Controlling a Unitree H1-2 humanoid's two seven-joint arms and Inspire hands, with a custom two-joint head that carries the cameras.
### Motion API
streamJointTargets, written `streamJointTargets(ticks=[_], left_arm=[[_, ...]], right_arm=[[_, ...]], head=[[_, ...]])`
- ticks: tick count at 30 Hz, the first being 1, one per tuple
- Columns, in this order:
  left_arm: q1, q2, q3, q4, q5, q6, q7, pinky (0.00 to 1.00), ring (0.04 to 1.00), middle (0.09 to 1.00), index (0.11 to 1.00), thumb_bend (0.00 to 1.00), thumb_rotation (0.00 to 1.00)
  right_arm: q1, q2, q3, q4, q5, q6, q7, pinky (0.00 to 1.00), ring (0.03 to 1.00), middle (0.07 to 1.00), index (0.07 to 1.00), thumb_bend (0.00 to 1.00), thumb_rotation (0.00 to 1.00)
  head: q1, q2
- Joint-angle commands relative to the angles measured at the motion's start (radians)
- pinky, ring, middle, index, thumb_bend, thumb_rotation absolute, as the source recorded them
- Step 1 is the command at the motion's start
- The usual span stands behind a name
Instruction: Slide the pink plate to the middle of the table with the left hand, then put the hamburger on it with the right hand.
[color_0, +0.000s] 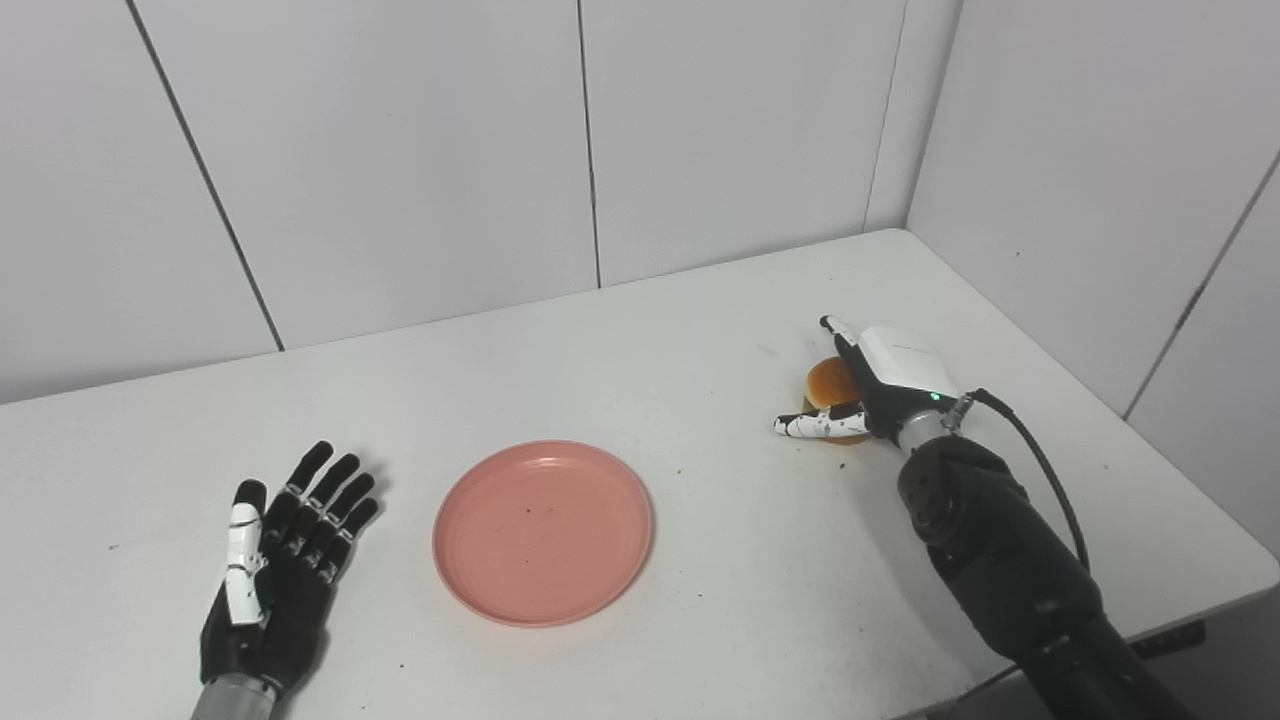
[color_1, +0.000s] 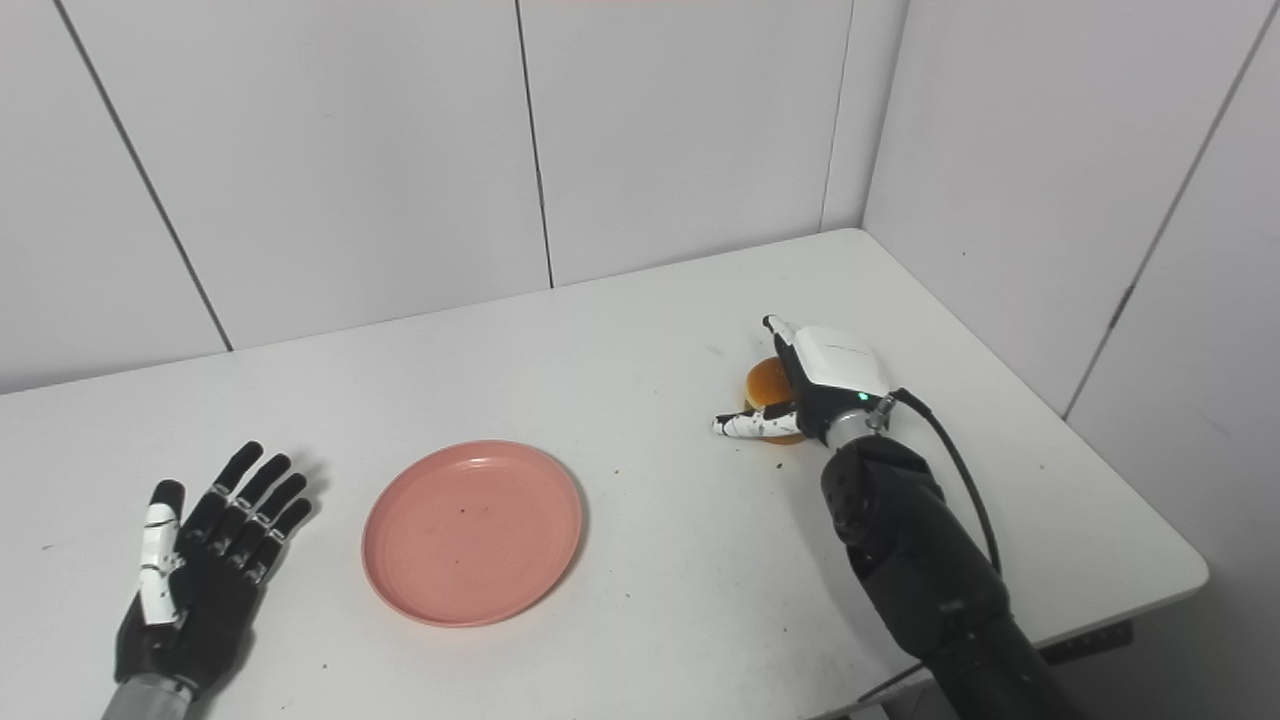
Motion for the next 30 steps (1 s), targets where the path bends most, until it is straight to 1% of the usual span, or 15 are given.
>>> streamJointTargets(ticks=[1,7,11,12,13,14,16,18,19,20,21,23,25,27,30], left_arm=[[0.011,0.008,-0.005,-0.001,0.000,0.016,0.001,0.92,0.887,0.880,0.873,0.53,1.00],[0.012,0.006,-0.010,-0.006,0.008,0.012,0.007,0.92,0.890,0.880,0.872,0.53,1.00],[0.013,0.007,-0.011,-0.005,0.007,0.010,0.004,0.92,0.891,0.882,0.875,0.53,1.00],[0.013,0.007,-0.012,-0.006,0.006,0.011,0.003,0.92,0.891,0.883,0.874,0.52,1.00],[0.013,0.006,-0.011,-0.007,0.005,0.014,0.004,0.92,0.890,0.883,0.875,0.52,1.00],[0.013,0.006,-0.011,-0.008,0.004,0.014,0.005,0.92,0.890,0.883,0.875,0.52,1.00],[0.014,0.005,-0.012,-0.009,0.007,0.012,0.007,0.92,0.891,0.882,0.872,0.52,1.00],[0.013,0.003,-0.013,-0.007,0.009,0.008,0.008,0.92,0.893,0.881,0.868,0.53,1.00],[0.013,0.003,-0.014,-0.006,0.011,0.006,0.008,0.92,0.893,0.880,0.867,0.53,1.00],[0.013,0.003,-0.014,-0.006,0.012,0.004,0.008,0.92,0.892,0.880,0.866,0.53,1.00],[0.013,0.002,-0.014,-0.006,0.010,0.005,0.007,0.92,0.893,0.881,0.869,0.53,1.00],[0.012,0.002,-0.015,-0.005,0.008,0.003,0.005,0.92,0.893,0.882,0.871,0.53,1.00],[0.012,0.001,-0.015,-0.005,0.009,0.000,0.005,0.92,0.896,0.884,0.873,0.53,1.00],[0.012,0.000,-0.016,-0.004,0.012,-0.002,0.007,0.92,0.894,0.882,0.871,0.54,1.00],[0.012,-0.002,-0.015,-0.003,0.009,0.001,0.008,0.93,0.896,0.882,0.870,0.53,1.00]], right_arm=[[-0.047,-0.023,0.011,-0.025,-0.001,0.028,0.013,0.57,0.809,0.913,0.934,0.89,0.57],[-0.049,-0.035,0.023,-0.046,-0.023,0.070,0.073,0.57,0.818,0.916,0.922,0.90,0.53],[-0.044,-0.021,-0.005,-0.063,-0.062,0.073,0.100,0.63,0.792,0.870,0.852,0.87,0.42],[-0.041,-0.021,-0.005,-0.067,-0.057,0.072,0.084,0.59,0.736,0.814,0.797,0.84,0.34],[-0.039,-0.019,-0.010,-0.065,-0.049,0.071,0.062,0.51,0.622,0.698,0.733,0.80,0.26],[-0.037,-0.018,-0.014,-0.062,-0.040,0.067,0.041,0.49,0.600,0.676,0.721,0.79,0.24],[-0.035,-0.017,-0.019,-0.050,-0.032,0.062,0.008,0.47,0.537,0.595,0.631,0.75,0.14],[-0.035,-0.018,-0.018,-0.037,-0.025,0.059,-0.016,0.46,0.515,0.569,0.518,0.57,0.14],[-0.036,-0.019,-0.018,-0.031,-0.020,0.059,-0.027,0.46,0.511,0.566,0.503,0.54,0.13],[-0.037,-0.019,-0.017,-0.028,-0.015,0.059,-0.034,0.42,0.470,0.514,0.496,0.53,0.05],[-0.037,-0.019,-0.015,-0.027,-0.011,0.056,-0.045,0.36,0.421,0.460,0.503,0.53,0.02],[-0.036,-0.021,-0.011,-0.028,-0.006,0.054,-0.058,0.33,0.397,0.434,0.509,0.53,0.01],[-0.037,-0.023,-0.007,-0.033,-0.005,0.060,-0.059,0.34,0.420,0.451,0.503,0.53,0.00],[-0.038,-0.024,-0.005,-0.041,-0.002,0.063,-0.061,0.41,0.477,0.495,0.484,0.53,0.00],[-0.038,-0.026,-0.010,-0.047,0.014,0.053,-0.075,0.33,0.413,0.438,0.507,0.52,0.00]], head=[[0.001,-0.002],[0.007,-0.001],[0.009,-0.001],[0.009,-0.001],[0.009,-0.001],[0.009,-0.001],[0.009,-0.001],[0.013,-0.003],[0.015,-0.004],[0.015,-0.004],[0.015,-0.004],[0.015,-0.004],[0.020,-0.005],[0.020,-0.005],[0.027,-0.008]])
